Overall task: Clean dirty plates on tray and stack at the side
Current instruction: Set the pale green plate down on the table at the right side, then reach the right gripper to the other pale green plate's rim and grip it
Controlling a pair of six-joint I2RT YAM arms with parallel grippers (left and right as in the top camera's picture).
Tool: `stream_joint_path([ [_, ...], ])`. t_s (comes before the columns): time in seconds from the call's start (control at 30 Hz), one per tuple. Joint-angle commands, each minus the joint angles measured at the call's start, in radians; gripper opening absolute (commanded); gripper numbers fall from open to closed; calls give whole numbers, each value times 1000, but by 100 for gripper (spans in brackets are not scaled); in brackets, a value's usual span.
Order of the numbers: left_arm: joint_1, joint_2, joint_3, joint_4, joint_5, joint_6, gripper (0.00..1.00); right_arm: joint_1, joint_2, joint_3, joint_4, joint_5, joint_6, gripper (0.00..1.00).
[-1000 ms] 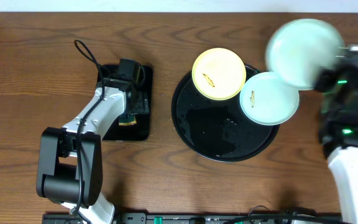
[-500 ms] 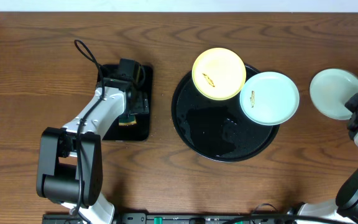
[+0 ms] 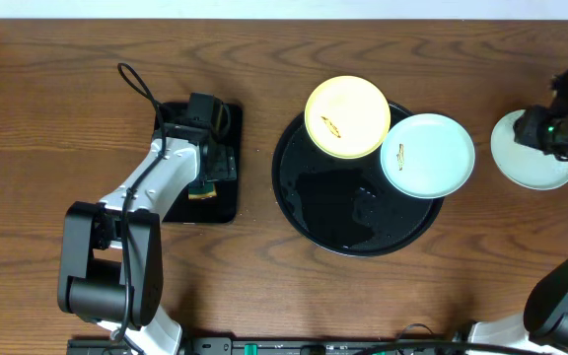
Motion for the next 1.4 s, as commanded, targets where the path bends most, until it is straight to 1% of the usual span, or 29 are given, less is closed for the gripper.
stream_joint_path([
  [0.0, 2, 5, -5, 1, -9, 2, 91, 74, 3, -51, -7, -26, -19, 34],
  [0.07, 2, 5, -5, 1, -9, 2, 91, 106, 4, -111, 41, -16, -20, 38],
  [0.23, 2, 5, -5, 1, -9, 2, 91, 113, 24, -225, 137, -3, -20, 39],
  [0.37, 2, 5, -5, 1, -9, 2, 91, 113, 28, -296, 219, -2, -19, 35],
  [0.43, 2, 5, -5, 1, -9, 2, 91, 113, 28, -319, 251, -2, -19, 23],
  [0.47, 2, 5, -5, 1, -9, 2, 91, 113, 28, -328, 265, -2, -19, 19],
  [0.57, 2, 5, -5, 1, -9, 2, 91, 113, 28, -356, 291, -3, -19, 16],
  [0.6, 2, 5, -5, 1, -9, 2, 91, 114, 28, -359, 294, -3, -15, 12],
  [0.63, 2, 5, -5, 1, -10, 2, 91, 114, 27, -358, 293, -7, -13, 1],
  [0.73, 2, 5, -5, 1, -9, 2, 91, 114, -2, -333, 253, -58, 9, 1],
  [0.87, 2, 5, -5, 1, -9, 2, 91, 114, -94, -313, 151, -84, 85, 1],
  [0.97, 2, 5, -5, 1, -9, 2, 91, 126, -147, -313, 51, -170, 107, 1],
  [1.1, 2, 5, -5, 1, -9, 2, 91, 183, -151, -330, -71, -185, 272, 1],
  [1.2, 2, 5, -5, 1, -9, 2, 91, 241, -151, -371, -70, -159, 312, 1],
  [1.23, 2, 5, -5, 1, -9, 2, 91, 276, -151, -407, -37, -112, 365, 1],
  [1.37, 2, 5, -5, 1, -9, 2, 92, 344, -151, -492, 44, -66, 441, 1],
])
